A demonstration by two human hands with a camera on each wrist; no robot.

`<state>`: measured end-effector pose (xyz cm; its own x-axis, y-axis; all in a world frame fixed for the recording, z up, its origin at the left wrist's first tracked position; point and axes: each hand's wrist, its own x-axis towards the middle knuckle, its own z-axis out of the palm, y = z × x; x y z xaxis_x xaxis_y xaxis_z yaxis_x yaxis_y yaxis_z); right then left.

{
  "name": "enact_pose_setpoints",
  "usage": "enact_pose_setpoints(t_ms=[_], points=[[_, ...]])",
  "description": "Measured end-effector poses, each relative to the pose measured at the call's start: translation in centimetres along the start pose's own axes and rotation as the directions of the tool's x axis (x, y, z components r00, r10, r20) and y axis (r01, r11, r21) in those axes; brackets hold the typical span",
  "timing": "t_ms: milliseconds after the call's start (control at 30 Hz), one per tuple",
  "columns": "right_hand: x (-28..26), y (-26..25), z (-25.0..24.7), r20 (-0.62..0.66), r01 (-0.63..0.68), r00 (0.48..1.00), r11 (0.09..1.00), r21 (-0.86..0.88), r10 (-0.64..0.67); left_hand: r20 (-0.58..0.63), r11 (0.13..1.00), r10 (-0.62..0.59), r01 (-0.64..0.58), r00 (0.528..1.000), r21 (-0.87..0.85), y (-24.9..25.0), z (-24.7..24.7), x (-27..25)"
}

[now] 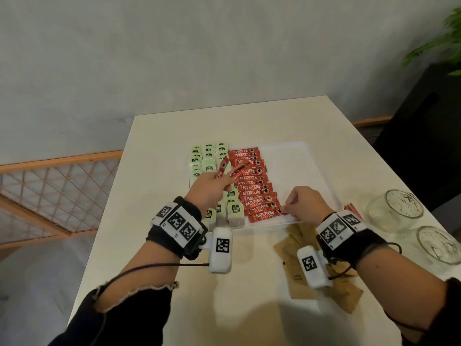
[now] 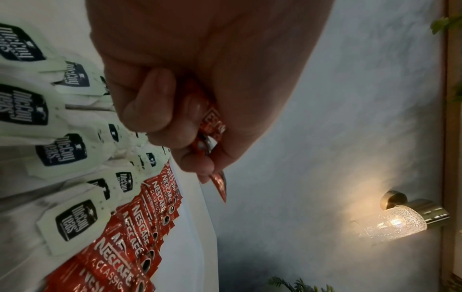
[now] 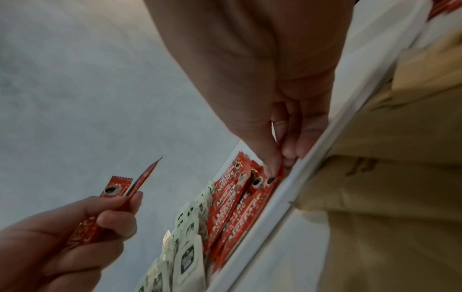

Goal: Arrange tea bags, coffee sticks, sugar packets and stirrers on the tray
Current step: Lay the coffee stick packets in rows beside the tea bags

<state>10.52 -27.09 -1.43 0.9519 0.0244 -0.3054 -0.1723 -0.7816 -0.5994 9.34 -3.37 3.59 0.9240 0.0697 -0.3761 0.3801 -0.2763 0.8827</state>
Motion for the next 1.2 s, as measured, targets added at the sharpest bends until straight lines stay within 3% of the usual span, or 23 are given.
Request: enact_pose_setpoints(t_ms=[200,300,367,433,533,700,833,933,1067,1200], points=[[0.4,0.5,0.2,-0.045,0.017,0.999,0.995,0.097,-0.013,0.117,0.999,0.043,-0.043,0.992,-0.001,-0.1,0.3,-0.7],[-0.4,-1.2,-0.8,-0.091,0.1,0.993,0.938,0.333,-0.074,0.164,0.997,0.07,-0.073,0.984,0.008,0.1,0.9,-1.2],[-1.1,-3.2,-1.7,0.052,0.026,0.996,0.826,0.563,-0.067,0.153,0.99,0.126,-0.134,0.98,0.044,0.2,1.3,-1.2],[-1.8,-4.6,-2.3,0.197,-0.042,0.974,0.76,0.649,-0.115,0.134,0.976,0.2,-0.21,0.971,0.063,0.1,1.6,-1.2],[-2.3,-5.1,-2.4,0.208,0.031,0.951,0.737,0.675,-0.23,0.143,0.963,0.241,-0.255,0.96,0.083,-0.1,1.6,-1.2],[-2.4,-4.4,-2.4,0.111,0.101,0.965,0.726,0.681,-0.239,0.118,0.984,0.17,-0.174,0.978,0.023,0.6,1.4,-2.0],[-2.5,-4.2,-2.8,0.056,0.149,0.965,0.712,0.686,-0.256,0.021,0.979,0.199,-0.2,0.98,0.043,0.6,1.7,-1.8],[-2.4,-4.0,-3.2,0.055,0.114,0.977,0.723,0.681,-0.206,0.036,0.973,0.22,-0.222,0.975,0.065,0.8,1.8,-2.1],[-1.9,-2.9,-3.4,0.062,0.084,0.989,0.857,0.509,-0.134,-0.001,0.964,0.221,-0.218,0.975,0.153,0.9,1.8,-1.9],[-1.5,-0.3,-3.5,0.094,-0.035,0.996,0.958,0.285,0.008,-0.061,0.981,0.156,-0.148,0.986,0.122,1.7,1.8,-2.0]])
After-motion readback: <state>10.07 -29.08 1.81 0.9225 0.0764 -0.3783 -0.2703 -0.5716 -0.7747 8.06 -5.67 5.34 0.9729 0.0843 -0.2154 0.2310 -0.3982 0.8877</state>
